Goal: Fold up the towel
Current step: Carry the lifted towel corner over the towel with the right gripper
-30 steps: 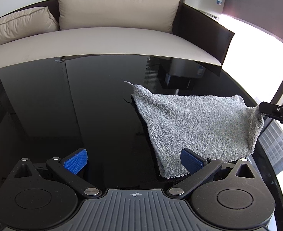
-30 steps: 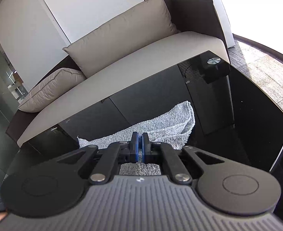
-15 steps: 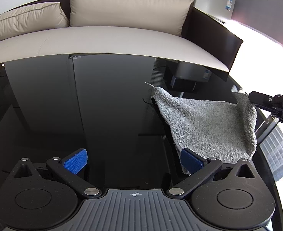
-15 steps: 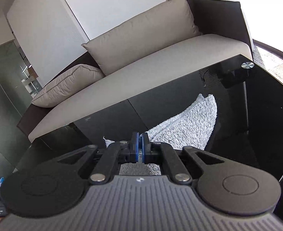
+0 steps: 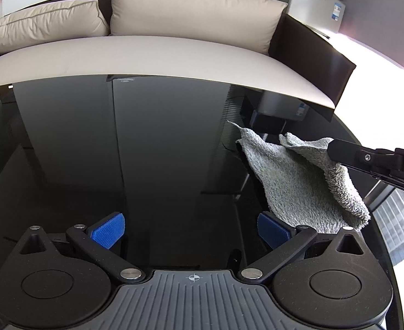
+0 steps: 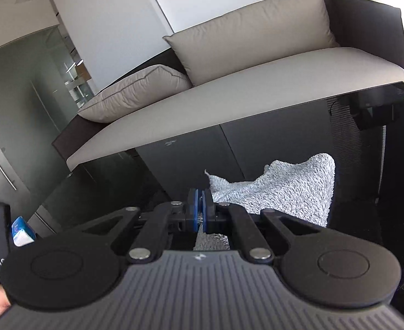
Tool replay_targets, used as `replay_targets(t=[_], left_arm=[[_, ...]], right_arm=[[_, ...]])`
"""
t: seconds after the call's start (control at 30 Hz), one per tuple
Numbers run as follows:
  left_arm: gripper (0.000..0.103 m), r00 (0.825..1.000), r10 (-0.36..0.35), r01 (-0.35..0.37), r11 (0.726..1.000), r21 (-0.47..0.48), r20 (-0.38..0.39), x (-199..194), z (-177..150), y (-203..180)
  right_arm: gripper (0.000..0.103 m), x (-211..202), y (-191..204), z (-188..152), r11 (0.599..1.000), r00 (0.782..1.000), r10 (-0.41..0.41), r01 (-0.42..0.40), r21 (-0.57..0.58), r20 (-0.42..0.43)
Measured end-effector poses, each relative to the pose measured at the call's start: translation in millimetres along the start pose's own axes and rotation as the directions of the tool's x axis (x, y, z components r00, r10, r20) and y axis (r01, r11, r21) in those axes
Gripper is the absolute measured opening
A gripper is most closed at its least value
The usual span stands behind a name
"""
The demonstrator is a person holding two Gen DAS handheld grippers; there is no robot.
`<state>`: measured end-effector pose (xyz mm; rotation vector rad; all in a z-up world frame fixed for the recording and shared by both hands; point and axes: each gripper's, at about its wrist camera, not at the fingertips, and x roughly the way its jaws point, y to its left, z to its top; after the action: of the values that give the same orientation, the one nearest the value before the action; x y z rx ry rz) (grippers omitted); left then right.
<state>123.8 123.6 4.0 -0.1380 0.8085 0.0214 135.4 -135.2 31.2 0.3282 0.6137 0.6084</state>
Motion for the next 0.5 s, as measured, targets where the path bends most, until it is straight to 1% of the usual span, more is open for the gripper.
replay_targets(t=[0.17,0.23,0.33,0.5], left_arm=[[0.102,1.0,0.005,-0.005,1.0,-0.007,-0.006,0,0,3],[0.102,1.0,0.005,-0.005,1.0,-0.005,-0.007,1,0,2],[0.102,1.0,0.006,-0.006,1.0,-0.003,-0.008,3,1,2],[0.102,1.0,0.01,-0.01,1.0,0.003,-0.014,4,0,1]], right_arm=[[0.003,9,17,-2,0.998,0.999,0.041,-0.042,-0.04,-0.029],[0.003,8,18,-4,0.998,0.998,0.04,-0.042,-0.04,-0.042],[0.003,4,18,-3,0.996,0.997,0.062,-0.065,-0.055,-0.054],[0.003,9,22,-13,0.993,0.99,0.064,-0.076,-0.091,-0.123]])
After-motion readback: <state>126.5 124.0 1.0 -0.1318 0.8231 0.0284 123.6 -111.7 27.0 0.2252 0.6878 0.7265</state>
